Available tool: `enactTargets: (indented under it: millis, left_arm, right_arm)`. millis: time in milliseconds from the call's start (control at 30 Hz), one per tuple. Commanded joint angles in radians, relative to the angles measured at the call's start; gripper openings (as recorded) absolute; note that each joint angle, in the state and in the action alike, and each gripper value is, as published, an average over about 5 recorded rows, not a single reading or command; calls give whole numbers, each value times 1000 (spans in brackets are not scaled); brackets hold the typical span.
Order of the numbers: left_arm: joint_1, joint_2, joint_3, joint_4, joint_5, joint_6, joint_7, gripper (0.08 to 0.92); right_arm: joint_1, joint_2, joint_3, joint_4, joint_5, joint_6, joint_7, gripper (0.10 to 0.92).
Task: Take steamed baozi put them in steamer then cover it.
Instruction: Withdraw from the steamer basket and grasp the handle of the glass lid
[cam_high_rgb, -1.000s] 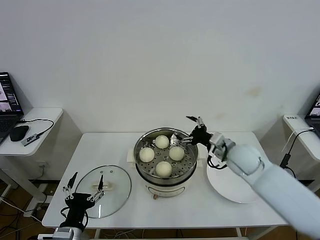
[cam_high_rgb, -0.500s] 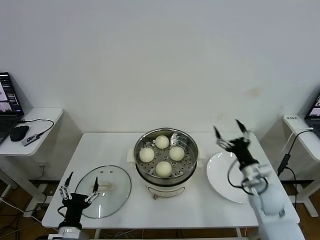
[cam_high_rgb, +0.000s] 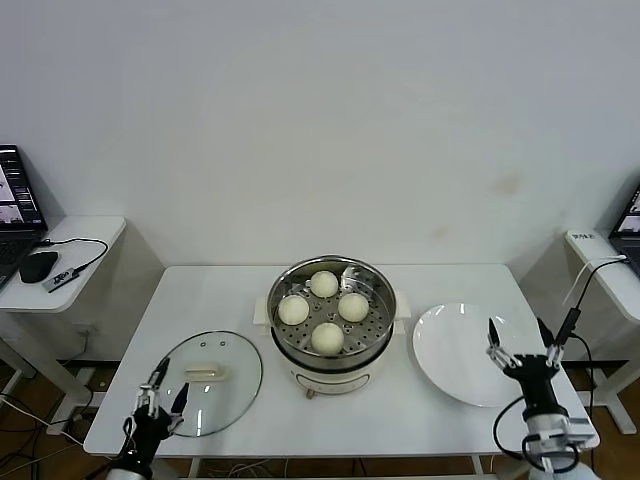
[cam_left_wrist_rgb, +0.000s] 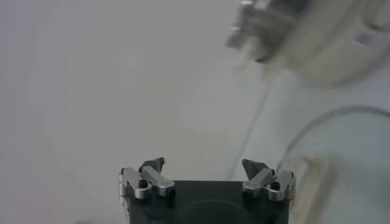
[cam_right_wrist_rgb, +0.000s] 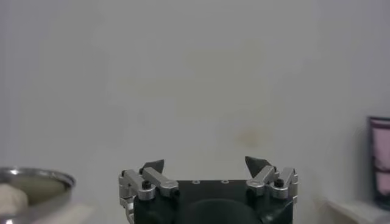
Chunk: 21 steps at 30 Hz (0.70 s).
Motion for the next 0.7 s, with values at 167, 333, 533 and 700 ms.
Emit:
enactTargets:
  millis: [167,333,533,700]
  left_arm:
    - [-132,42,37,157,276,-14,25,823]
    - [-191,34,50,217,239,-18,29,823]
    - [-239,28,67,255,230,-18,36,823]
    - [-300,27,84,300,215,-19,40,823]
  right_arm:
    - [-130,74,53,21,-40,17,5,823]
    - [-135,80,51,22,-43,16,6,823]
    - [-144,91,45,28,-49,16,6,823]
    - [-154,101,44,30,-57,19,6,823]
